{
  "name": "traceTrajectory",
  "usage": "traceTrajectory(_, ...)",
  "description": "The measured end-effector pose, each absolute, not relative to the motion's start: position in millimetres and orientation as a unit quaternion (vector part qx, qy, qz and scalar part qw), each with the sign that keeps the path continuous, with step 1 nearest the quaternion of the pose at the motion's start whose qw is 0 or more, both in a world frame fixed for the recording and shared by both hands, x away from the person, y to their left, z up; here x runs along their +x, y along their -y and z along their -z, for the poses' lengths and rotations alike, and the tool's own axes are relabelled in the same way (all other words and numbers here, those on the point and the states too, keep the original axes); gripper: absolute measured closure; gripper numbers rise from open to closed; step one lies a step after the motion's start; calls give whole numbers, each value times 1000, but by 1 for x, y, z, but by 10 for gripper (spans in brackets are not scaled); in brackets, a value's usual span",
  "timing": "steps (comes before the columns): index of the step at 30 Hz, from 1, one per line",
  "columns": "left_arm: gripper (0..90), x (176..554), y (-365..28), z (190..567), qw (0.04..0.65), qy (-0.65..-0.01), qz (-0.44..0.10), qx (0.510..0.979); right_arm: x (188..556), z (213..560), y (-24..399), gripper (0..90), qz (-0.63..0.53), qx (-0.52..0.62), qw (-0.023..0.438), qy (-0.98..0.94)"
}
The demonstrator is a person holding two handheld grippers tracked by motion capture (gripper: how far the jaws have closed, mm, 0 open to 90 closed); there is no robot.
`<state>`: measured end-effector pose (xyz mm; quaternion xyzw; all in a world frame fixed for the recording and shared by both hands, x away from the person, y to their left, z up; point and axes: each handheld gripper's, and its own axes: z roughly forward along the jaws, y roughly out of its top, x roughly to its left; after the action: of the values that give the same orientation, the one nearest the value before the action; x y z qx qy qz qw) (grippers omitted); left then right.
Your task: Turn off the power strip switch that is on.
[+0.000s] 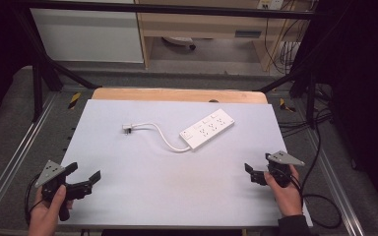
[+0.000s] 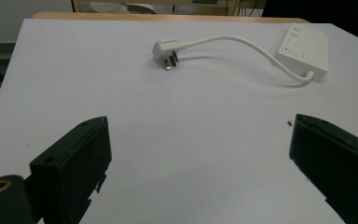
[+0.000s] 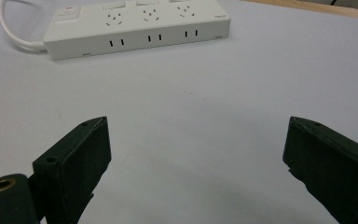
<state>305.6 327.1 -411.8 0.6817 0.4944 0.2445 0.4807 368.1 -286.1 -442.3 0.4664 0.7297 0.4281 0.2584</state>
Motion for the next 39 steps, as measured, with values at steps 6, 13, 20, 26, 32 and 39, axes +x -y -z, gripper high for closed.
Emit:
traceTrajectory(6, 54, 306, -326, 412, 480, -492, -242, 685, 368, 442, 287, 67, -432, 467, 258, -727)
traceTrajectory(13, 54, 306, -325, 412, 480, -492, -241, 685, 368, 441, 284, 58, -438, 464, 255, -726)
traceTrajectory(20, 55, 306, -324, 412, 482, -494, -238, 683, 368, 439, 284, 65, -438, 473, 242, -726)
traceTrajectory(26, 55, 306, -324, 412, 483, -492, -237, 685, 367, 436, 282, 55, -445, 469, 244, -723)
traceTrajectory(32, 55, 305, -324, 412, 484, -488, -237, 687, 366, 434, 280, 46, -451, 466, 249, -719)
traceTrajectory(39, 54, 304, -323, 412, 483, -486, -236, 689, 366, 432, 279, 46, -454, 463, 250, -719)
